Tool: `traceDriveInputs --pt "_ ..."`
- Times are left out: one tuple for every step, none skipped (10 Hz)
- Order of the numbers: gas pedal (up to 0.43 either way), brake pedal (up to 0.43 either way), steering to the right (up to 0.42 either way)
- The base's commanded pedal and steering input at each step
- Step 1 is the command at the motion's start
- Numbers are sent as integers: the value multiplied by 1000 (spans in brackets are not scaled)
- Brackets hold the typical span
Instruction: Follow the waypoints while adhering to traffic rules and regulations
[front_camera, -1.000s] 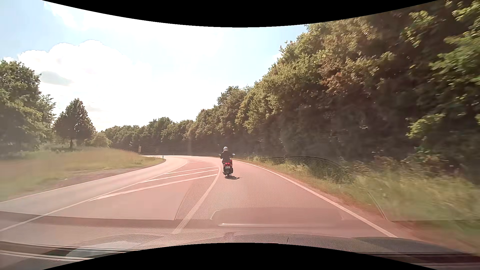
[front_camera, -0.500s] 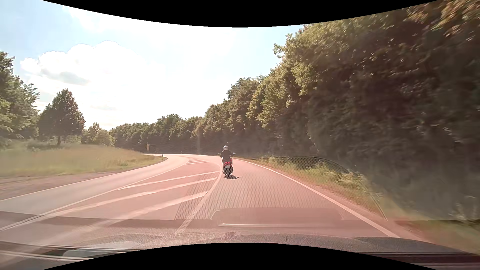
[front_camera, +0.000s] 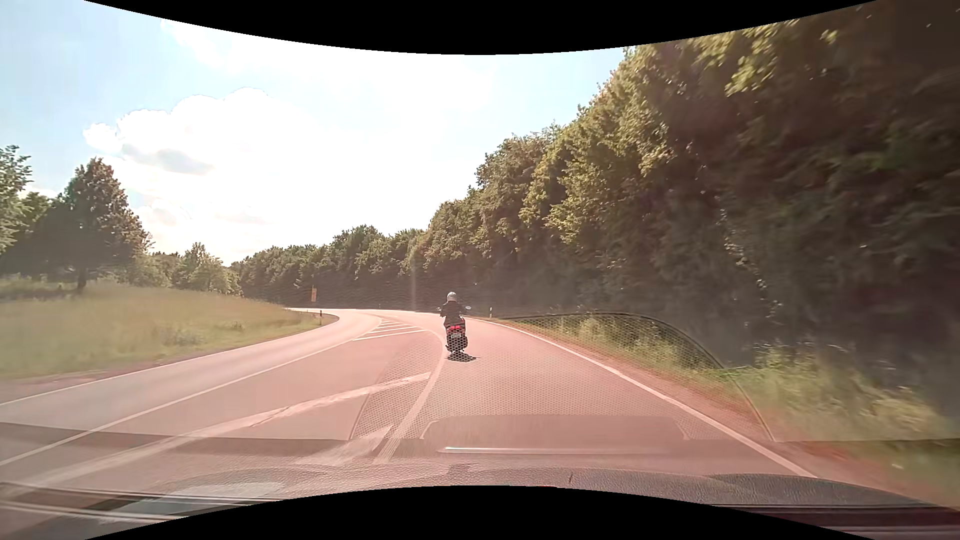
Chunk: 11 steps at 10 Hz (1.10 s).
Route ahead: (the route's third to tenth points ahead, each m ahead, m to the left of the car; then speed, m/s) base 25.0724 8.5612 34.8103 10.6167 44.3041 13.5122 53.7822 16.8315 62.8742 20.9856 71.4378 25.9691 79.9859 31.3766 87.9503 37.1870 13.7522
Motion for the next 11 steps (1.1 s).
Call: traceDriveInputs --pt "130 12 -44" --pt "130 12 -44" --pt "130 12 -44" --pt "130 6 -44" --pt "130 12 -50" --pt "130 6 -53" --pt "130 12 -54" --pt "118 6 -56" --pt "118 6 -56" --pt "118 6 -56" --pt "118 12 -56"
